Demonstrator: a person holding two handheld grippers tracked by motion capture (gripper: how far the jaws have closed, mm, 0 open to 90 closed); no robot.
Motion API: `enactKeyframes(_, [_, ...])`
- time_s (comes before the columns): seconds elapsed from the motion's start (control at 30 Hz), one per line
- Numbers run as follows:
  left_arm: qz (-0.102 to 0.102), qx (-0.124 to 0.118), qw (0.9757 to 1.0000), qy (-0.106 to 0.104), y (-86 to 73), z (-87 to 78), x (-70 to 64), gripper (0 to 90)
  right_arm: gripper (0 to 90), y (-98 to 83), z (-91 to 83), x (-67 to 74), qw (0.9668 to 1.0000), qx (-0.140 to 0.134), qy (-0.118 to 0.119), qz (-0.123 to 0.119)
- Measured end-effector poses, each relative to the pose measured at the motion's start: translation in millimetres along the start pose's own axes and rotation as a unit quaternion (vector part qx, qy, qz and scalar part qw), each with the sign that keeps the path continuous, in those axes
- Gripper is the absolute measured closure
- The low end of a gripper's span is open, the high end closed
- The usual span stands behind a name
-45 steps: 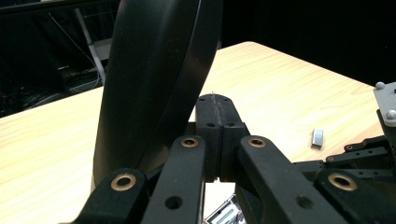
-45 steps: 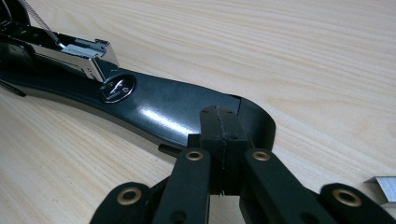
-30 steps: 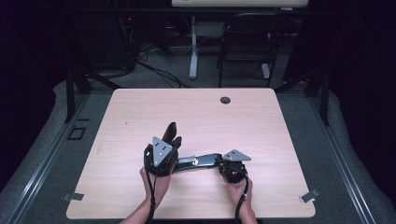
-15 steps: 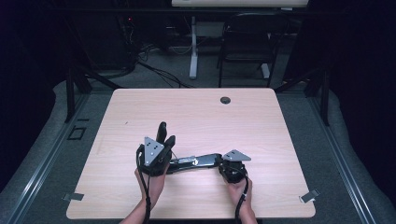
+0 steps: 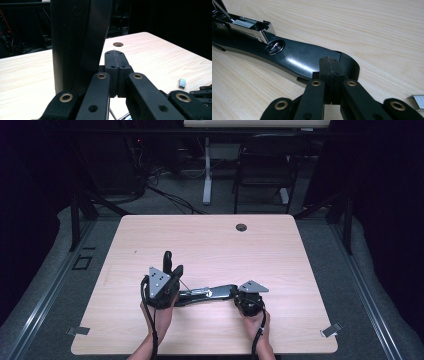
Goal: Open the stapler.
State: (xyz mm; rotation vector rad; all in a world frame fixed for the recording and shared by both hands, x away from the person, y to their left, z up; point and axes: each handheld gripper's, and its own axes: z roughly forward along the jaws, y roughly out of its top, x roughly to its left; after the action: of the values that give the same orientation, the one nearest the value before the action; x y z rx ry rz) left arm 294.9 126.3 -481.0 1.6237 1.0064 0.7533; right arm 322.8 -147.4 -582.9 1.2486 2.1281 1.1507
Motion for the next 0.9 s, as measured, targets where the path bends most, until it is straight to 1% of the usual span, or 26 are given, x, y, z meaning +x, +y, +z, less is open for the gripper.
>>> enactKeyframes(0.13, [-0.005, -0.004, 1.0, 0.001, -1.2, -1.5, 1.7, 90.0, 90.0, -0.2, 0.3, 0.3, 1.0, -0.002, 0.0, 0.002])
enactKeyframes(0.3, [-0.004, -0.004, 1.0, 0.002, -1.4, -3.3, 4.0, 90.0, 90.0, -0.2, 0.3, 0.1, 1.0, -0.002, 0.001, 0.002])
enactKeyframes(0.63, [-0.003, -0.003, 0.9999, 0.012, -2.2, -6.7, 7.5, 90.0, 90.0, -0.2, 0.3, 0.1, 1.0, -0.002, 0.001, 0.002])
enactKeyframes(0.9, [-0.012, -0.005, 0.9997, 0.022, -5.5, -10.3, 11.4, 90.0, 90.0, -0.2, 0.3, 0.0, 1.0, -0.002, 0.001, 0.003])
